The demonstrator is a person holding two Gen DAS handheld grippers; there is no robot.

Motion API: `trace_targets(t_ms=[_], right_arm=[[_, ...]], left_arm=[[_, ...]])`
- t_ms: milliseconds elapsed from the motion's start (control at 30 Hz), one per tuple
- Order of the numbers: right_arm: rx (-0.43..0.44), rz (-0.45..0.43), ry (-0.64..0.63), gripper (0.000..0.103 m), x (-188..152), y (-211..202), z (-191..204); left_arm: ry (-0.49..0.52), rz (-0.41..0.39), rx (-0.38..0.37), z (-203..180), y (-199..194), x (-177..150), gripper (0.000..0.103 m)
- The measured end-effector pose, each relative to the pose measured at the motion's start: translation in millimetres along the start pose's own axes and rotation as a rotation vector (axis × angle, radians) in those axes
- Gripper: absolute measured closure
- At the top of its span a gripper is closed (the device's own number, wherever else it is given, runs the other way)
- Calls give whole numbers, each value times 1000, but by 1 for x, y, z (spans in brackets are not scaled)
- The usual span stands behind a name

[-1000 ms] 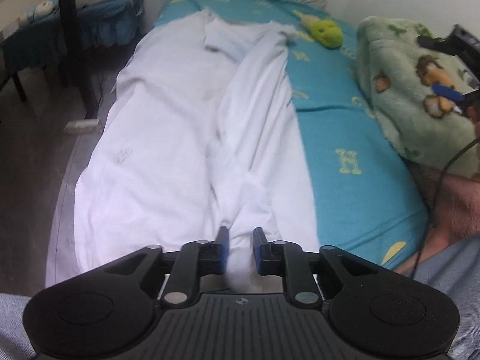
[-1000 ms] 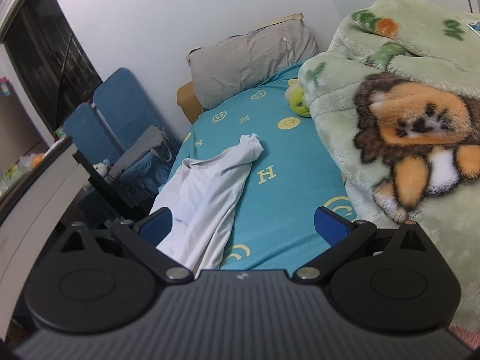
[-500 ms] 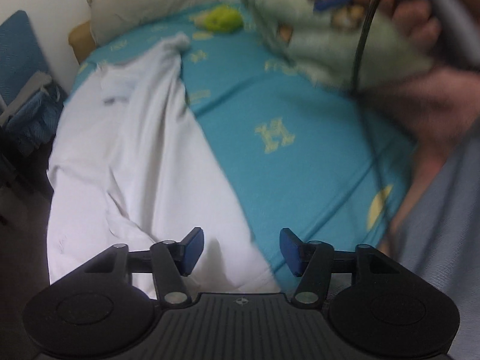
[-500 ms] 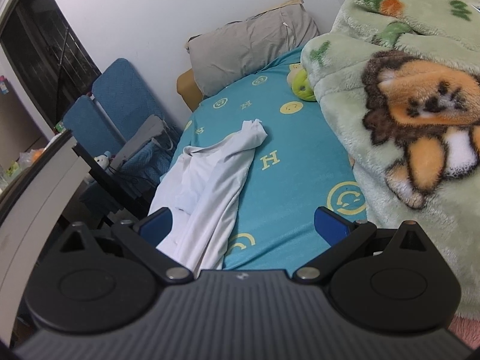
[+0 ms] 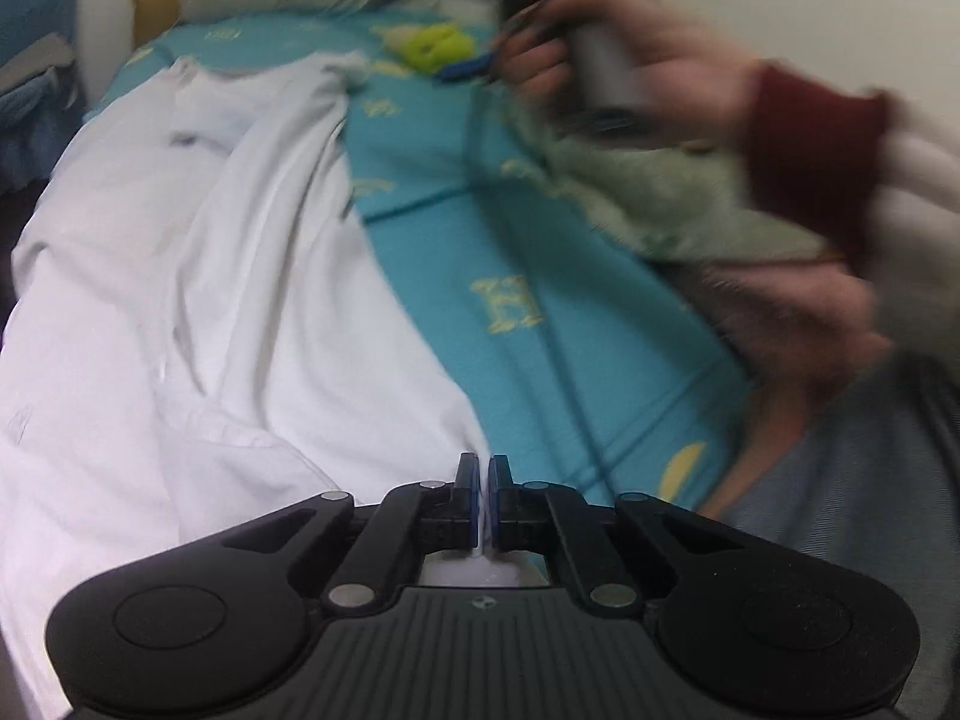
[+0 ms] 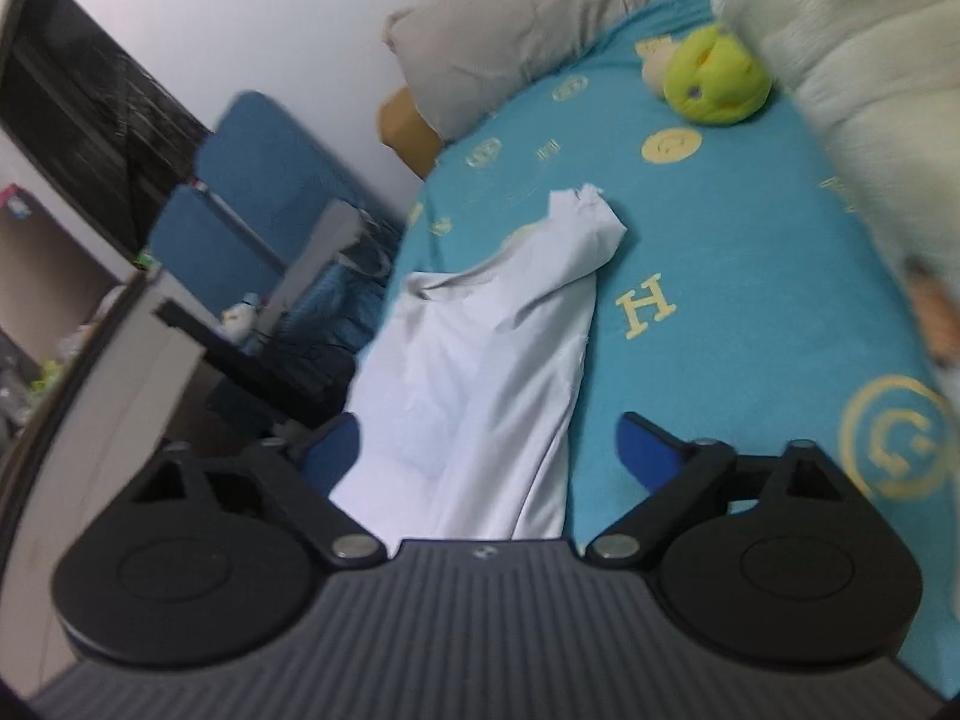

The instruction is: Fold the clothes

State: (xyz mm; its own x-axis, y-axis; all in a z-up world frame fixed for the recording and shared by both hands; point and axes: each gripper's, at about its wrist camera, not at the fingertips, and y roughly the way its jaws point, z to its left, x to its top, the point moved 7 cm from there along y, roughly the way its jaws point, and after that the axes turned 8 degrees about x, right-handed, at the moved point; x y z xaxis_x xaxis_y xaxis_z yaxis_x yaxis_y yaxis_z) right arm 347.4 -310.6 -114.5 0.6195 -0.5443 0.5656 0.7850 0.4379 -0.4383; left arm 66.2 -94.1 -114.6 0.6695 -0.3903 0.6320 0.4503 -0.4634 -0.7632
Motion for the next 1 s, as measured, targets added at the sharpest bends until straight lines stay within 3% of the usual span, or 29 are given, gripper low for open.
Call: trace_targets(t_ms=[100, 267, 300, 333, 400, 433, 533, 700, 867, 967, 1000], right_arm=[[-78, 31, -42, 23, 15, 55, -18], [-103, 30, -52, 27, 37, 128, -36], [-115, 48, -60, 38, 39, 141, -39], [-134, 72, -87, 58, 39, 151, -39], [-174, 113, -162, 90, 41, 164, -37], [-183, 118, -183, 91, 45, 162, -35], [-195, 124, -210, 95, 61, 153, -33], [-243, 73, -291, 96, 98, 123, -43], [-223, 111, -332, 93, 95, 120, -76], [-180, 99, -317, 84, 86, 118, -82], [-159, 96, -297, 55, 84, 115, -83]], left_arm=[[13, -15, -69, -6, 1, -1, 100], [48, -9, -152, -9, 14, -5, 101], [50, -6, -171, -8, 15, -7, 101], [49, -4, -188, -8, 18, -6, 101], [41, 3, -209, -9, 20, -4, 101], [36, 3, -224, -10, 20, -3, 101], [24, -9, -299, -22, 15, 9, 103], [93, 50, -396, -73, 39, 21, 103], [59, 7, -327, -79, 60, 26, 103], [43, -23, -244, -59, 54, 21, 103], [24, -21, -215, -50, 51, 19, 98]])
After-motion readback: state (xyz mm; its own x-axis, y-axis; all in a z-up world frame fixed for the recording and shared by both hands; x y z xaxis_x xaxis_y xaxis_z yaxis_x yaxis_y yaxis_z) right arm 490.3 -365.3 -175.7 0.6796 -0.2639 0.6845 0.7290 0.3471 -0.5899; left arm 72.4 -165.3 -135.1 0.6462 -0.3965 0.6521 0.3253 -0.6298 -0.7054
